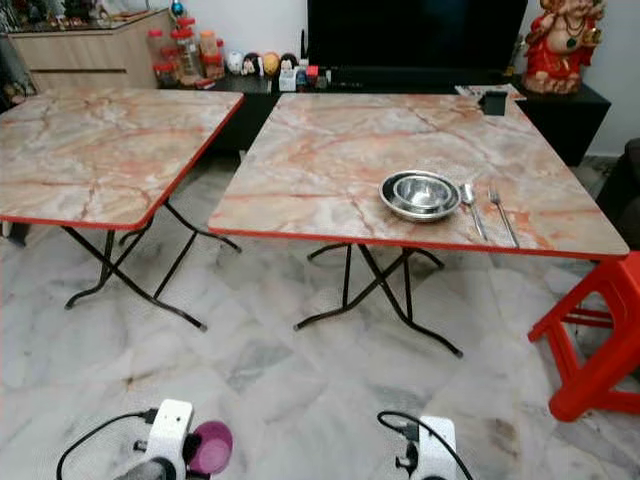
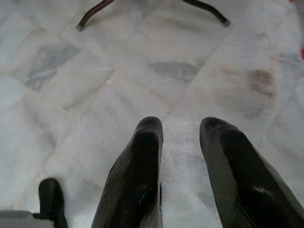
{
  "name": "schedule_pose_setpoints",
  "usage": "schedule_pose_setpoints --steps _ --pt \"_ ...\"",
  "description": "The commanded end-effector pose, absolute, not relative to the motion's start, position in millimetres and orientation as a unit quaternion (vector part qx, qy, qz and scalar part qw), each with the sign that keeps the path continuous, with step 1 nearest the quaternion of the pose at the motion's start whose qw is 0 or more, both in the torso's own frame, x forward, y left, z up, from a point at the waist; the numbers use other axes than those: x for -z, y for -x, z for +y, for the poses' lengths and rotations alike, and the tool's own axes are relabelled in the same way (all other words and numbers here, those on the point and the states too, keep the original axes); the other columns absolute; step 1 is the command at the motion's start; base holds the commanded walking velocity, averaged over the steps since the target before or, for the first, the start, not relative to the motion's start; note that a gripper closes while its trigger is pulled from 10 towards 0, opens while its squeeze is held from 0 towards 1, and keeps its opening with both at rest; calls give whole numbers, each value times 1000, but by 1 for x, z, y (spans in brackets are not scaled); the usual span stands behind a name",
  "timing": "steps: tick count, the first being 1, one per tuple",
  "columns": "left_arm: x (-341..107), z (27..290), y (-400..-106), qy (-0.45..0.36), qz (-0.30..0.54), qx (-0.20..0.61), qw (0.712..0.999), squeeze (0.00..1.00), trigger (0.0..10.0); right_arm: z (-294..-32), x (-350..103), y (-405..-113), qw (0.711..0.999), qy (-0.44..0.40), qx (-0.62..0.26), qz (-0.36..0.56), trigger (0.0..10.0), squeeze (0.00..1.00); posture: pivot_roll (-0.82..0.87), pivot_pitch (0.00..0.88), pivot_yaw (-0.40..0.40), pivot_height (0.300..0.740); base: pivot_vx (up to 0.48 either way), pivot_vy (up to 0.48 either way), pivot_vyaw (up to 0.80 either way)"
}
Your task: Setting the table
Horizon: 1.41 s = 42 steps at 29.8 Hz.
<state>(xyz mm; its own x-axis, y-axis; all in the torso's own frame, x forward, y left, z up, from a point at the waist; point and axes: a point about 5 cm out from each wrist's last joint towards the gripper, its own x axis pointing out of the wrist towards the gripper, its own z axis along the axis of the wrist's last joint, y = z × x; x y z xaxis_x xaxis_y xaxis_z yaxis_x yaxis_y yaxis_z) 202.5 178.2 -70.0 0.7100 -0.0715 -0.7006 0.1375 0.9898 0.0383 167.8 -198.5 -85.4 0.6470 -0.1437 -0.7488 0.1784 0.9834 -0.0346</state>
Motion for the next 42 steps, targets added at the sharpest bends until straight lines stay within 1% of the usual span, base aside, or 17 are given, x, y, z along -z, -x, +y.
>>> schedule_pose_setpoints --steps 1,12,23,31,37,42 --pt "69 176 -205 -45 376 57 924 0 10000 -201 85 -168 908 -21 92 408 10000 0 -21 0 5 740 416 0 0" --pt "70 180 -202 -48 380 52 922 0 10000 -200 85 -168 907 -21 93 409 10000 0 -22 0 4 740 419 0 0" --pt "70 179 -203 -45 375 54 924 0 10000 -204 87 -162 903 -15 99 417 10000 0 -23 0 7 740 405 0 0" --pt "68 183 -204 -43 367 46 928 0 10000 -202 88 -161 902 -17 98 420 10000 0 -21 0 9 740 0 0 0" --pt "69 186 -203 -56 374 40 925 0 10000 -202 88 -162 902 -16 96 420 10000 0 -24 0 9 740 0 0 0" --pt "70 188 -201 -65 378 35 923 0 10000 -202 88 -161 901 -12 95 423 10000 0 -25 0 8 740 0 -300 0"
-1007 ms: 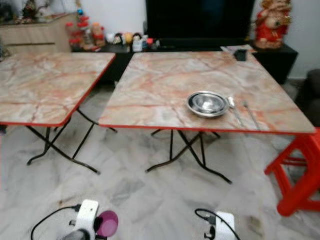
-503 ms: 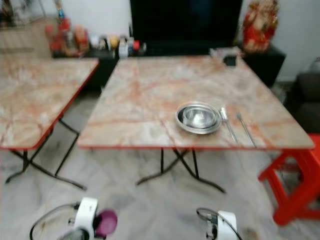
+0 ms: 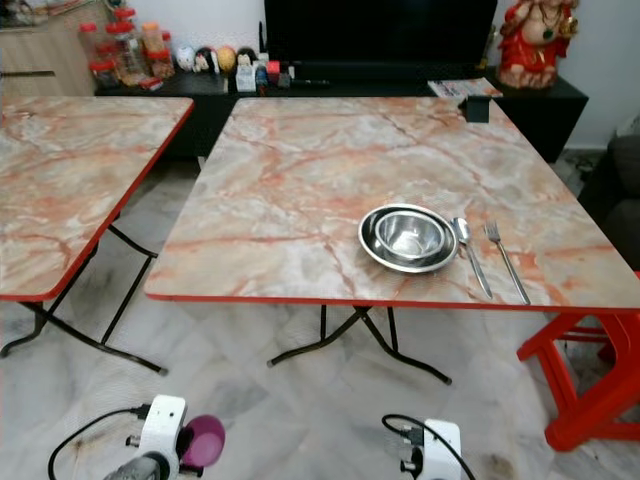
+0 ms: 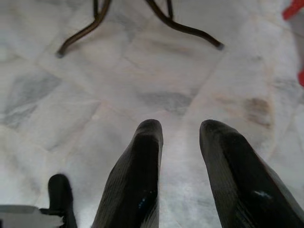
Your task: Setting the table
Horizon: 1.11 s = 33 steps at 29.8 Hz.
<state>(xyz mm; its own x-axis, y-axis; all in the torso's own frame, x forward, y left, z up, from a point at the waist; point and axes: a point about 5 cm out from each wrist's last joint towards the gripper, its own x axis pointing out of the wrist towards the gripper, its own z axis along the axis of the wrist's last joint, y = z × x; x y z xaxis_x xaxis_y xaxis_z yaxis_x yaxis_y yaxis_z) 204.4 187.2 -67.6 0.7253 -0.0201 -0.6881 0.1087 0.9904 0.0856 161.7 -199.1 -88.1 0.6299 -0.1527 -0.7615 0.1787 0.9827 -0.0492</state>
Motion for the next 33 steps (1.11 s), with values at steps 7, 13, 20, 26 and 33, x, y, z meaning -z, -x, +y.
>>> schedule_pose_setpoints --steps 7,13,20,26,33 --pt "70 190 -200 -64 381 30 922 0 10000 -203 88 -160 901 -7 93 424 10000 0 -22 0 4 740 0 -313 0" --pt "70 190 -201 -62 381 26 922 0 10000 -204 87 -162 901 -5 92 423 10000 0 -26 0 3 740 0 -311 0" --pt "69 187 -204 -62 379 28 923 0 10000 -206 87 -164 902 -4 94 421 10000 0 -31 0 0 740 0 -309 0" --pt "69 186 -204 -60 378 27 923 0 10000 -207 87 -162 901 -2 96 423 10000 0 -33 0 -3 740 0 -312 0" --pt "69 186 -204 -56 378 23 924 0 10000 -208 86 -165 902 -1 96 421 10000 0 -32 0 -8 740 0 -311 0"
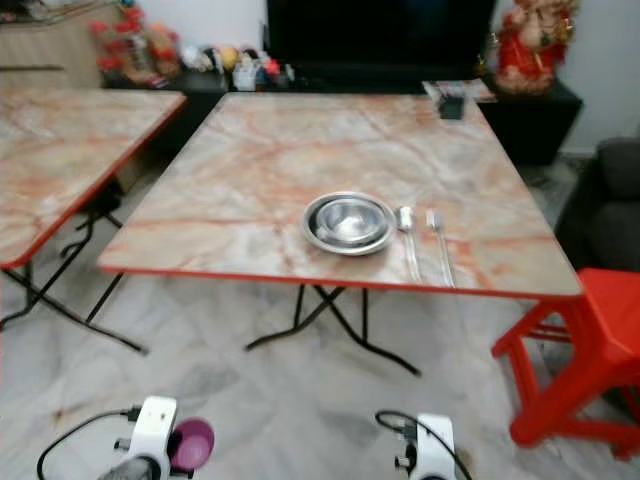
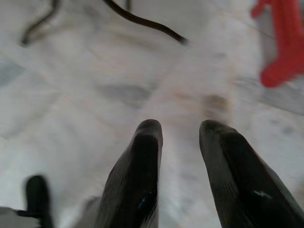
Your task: Setting the table
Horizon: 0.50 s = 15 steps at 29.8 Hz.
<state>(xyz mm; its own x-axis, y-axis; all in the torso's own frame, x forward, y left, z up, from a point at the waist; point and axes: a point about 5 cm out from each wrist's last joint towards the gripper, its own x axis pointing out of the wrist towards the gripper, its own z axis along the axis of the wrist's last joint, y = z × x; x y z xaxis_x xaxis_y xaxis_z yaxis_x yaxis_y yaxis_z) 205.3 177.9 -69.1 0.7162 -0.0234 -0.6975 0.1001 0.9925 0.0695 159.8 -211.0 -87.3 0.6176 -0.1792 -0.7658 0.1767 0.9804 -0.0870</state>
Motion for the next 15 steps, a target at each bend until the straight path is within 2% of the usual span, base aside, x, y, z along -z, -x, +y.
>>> schedule_pose_setpoints --steps 1,8,15 --pt "69 186 -204 -55 377 21 924 0 10000 -208 85 -165 903 -1 95 419 10000 0 -32 0 -10 740 0 -307 0" --pt "69 186 -204 -53 377 20 924 0 10000 -208 85 -166 903 -1 95 419 10000 0 -33 0 -12 740 0 -301 0" --pt "70 192 -202 -40 378 -18 925 0 10000 -210 85 -167 903 1 94 419 10000 0 -27 0 -24 740 0 0 0"
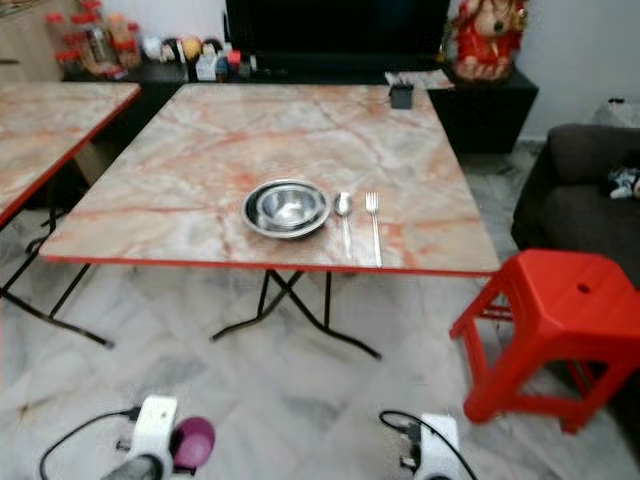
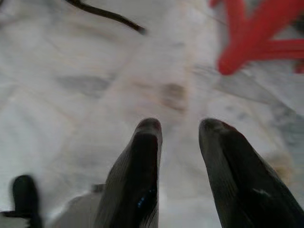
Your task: Setting the table
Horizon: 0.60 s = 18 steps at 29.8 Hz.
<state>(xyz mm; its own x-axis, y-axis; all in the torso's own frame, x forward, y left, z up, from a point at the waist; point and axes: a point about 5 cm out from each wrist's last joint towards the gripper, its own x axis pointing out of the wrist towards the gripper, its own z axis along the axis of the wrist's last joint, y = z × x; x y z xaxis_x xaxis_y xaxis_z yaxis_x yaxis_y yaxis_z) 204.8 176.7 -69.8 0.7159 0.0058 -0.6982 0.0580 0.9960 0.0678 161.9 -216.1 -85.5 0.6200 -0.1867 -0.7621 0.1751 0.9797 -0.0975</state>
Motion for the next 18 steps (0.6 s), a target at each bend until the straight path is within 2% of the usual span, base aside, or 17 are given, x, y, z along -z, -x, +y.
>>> schedule_pose_setpoints --steps 1,5,12,18 --pt "69 195 -201 -25 370 -37 928 0 10000 -209 85 -167 903 2 93 419 10000 0 -26 0 -25 740 0 0 0" --pt "67 201 -200 -6 357 -69 932 0 10000 -209 84 -167 903 1 92 419 10000 0 -23 0 -29 740 0 0 0" --pt "67 201 -199 1 352 -76 933 0 10000 -210 84 -169 904 3 88 418 10000 0 -11 0 -37 740 0 0 0" --pt "67 199 -200 2 351 -74 934 0 10000 -209 82 -174 907 3 86 413 10000 0 -16 0 -31 740 343 0 0"
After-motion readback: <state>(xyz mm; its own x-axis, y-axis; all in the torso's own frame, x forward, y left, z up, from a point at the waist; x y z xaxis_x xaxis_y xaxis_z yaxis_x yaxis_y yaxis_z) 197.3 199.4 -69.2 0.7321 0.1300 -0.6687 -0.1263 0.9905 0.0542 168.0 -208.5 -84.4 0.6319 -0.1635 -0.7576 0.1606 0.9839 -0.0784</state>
